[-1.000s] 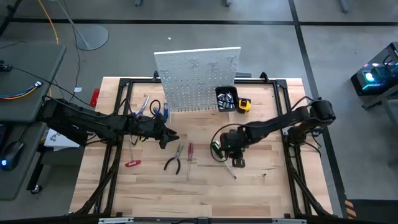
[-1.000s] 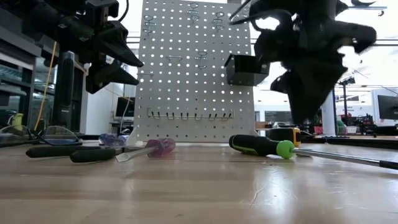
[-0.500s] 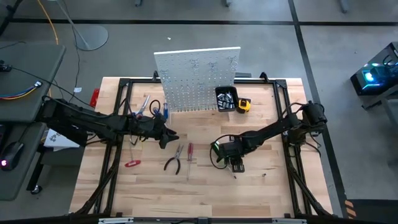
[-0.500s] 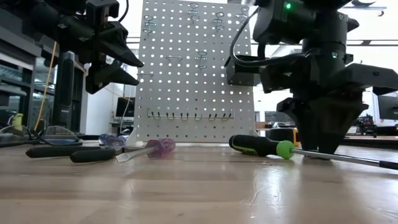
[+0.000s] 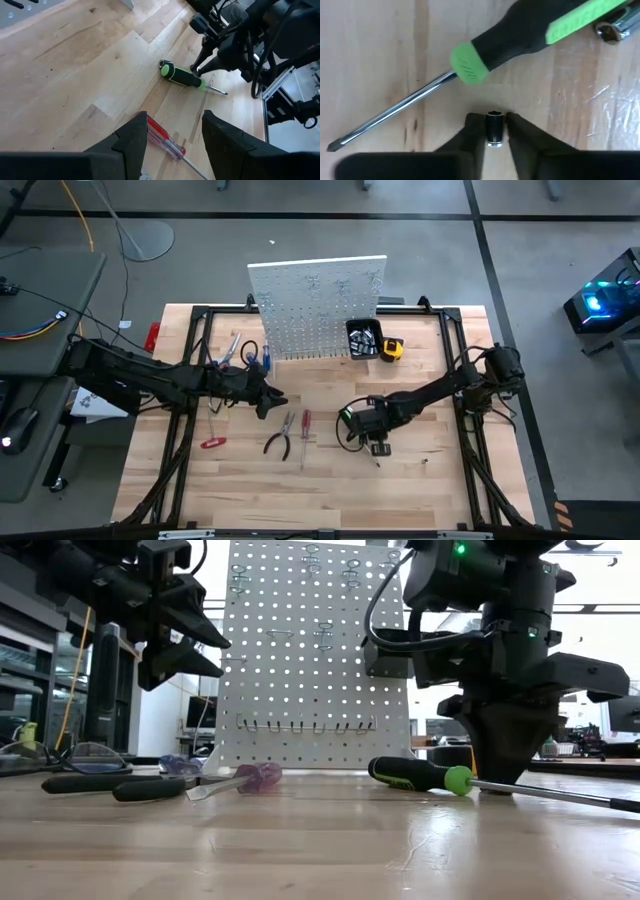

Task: Hang tools onto peg board
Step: Put the silver socket into the black bin on the peg board

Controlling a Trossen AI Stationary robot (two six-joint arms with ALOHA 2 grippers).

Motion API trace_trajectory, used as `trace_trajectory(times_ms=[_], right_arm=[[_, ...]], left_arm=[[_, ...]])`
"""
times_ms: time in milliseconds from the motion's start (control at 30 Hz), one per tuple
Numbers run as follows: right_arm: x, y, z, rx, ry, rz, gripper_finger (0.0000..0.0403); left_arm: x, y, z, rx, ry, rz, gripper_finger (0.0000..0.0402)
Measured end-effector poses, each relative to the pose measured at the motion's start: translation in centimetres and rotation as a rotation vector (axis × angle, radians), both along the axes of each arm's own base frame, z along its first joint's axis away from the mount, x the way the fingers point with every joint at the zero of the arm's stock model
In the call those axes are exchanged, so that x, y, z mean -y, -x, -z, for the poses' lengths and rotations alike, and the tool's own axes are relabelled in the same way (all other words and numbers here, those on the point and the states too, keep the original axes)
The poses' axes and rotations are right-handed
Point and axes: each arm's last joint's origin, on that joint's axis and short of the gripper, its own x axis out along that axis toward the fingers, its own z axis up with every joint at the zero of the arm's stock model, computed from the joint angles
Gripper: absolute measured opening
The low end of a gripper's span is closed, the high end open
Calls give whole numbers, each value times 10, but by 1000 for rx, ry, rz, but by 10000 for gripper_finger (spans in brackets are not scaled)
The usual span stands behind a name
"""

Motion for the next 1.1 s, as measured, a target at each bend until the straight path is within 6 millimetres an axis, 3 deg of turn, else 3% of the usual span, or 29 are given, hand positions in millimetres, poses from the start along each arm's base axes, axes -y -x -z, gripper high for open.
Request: trace_trajectory(times_ms=[100,333,600,1100], right_arm=[[0,1,0,-13,0,-1,15],[-2,-4,-9,-43,-12,7,0],[1,-17,-25,-12,37,-34,2],[5,-15,-18,-18,-32,41,11]], left_arm=[[0,0,0,-1,-6,3,172],[0,0,0,0,-6,4,172],[0,0,0,-3,-6,5,172],[0,0,1,-8,-15,10,172]])
